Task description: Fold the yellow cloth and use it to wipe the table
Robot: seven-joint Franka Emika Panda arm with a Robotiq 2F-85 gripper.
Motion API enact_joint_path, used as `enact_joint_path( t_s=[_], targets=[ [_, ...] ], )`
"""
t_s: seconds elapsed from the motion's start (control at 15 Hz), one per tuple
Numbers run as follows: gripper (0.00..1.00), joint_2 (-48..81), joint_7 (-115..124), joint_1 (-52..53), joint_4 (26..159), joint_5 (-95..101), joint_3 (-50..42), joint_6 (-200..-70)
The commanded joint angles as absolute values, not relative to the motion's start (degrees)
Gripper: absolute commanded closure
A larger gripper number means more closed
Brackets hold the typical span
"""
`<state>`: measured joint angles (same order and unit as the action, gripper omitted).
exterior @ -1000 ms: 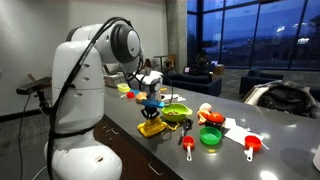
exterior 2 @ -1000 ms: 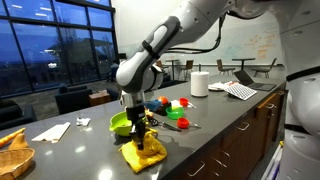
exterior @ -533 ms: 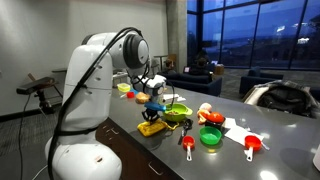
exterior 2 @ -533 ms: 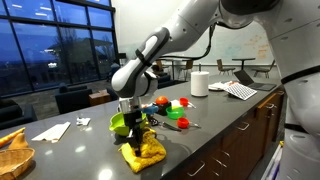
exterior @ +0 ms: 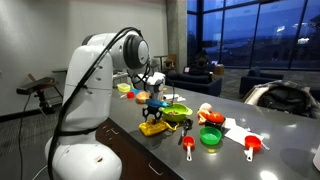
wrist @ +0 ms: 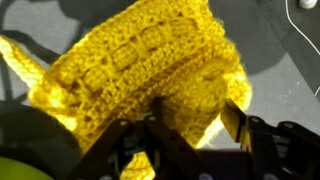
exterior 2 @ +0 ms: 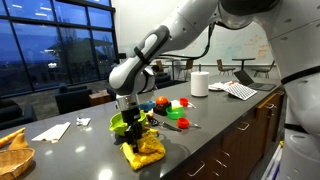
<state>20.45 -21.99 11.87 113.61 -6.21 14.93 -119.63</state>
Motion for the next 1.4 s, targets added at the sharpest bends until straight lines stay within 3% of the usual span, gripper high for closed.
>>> enact_joint_path(
  t_s=[0.0,0.27,0.33,0.47,1.07,1.33],
  targets=[
    [0.05,17.3,-18.9,12.2,114.2,-3.5,14.5,-118.2],
    [0.00,14.3,-16.3,11.8,115.2,-1.7,13.7,-118.3],
    [0.25,13.7,-16.0,11.6,115.5,-1.7,13.5,-118.3],
    [0.28,13.0,-15.4,11.4,116.2,-1.6,13.1,-119.3],
    [0.97,13.9,-14.7,10.6,119.5,-3.1,12.7,-121.2],
    [1.00,15.3,-13.9,11.3,120.6,-3.0,13.1,-122.5]
  ],
)
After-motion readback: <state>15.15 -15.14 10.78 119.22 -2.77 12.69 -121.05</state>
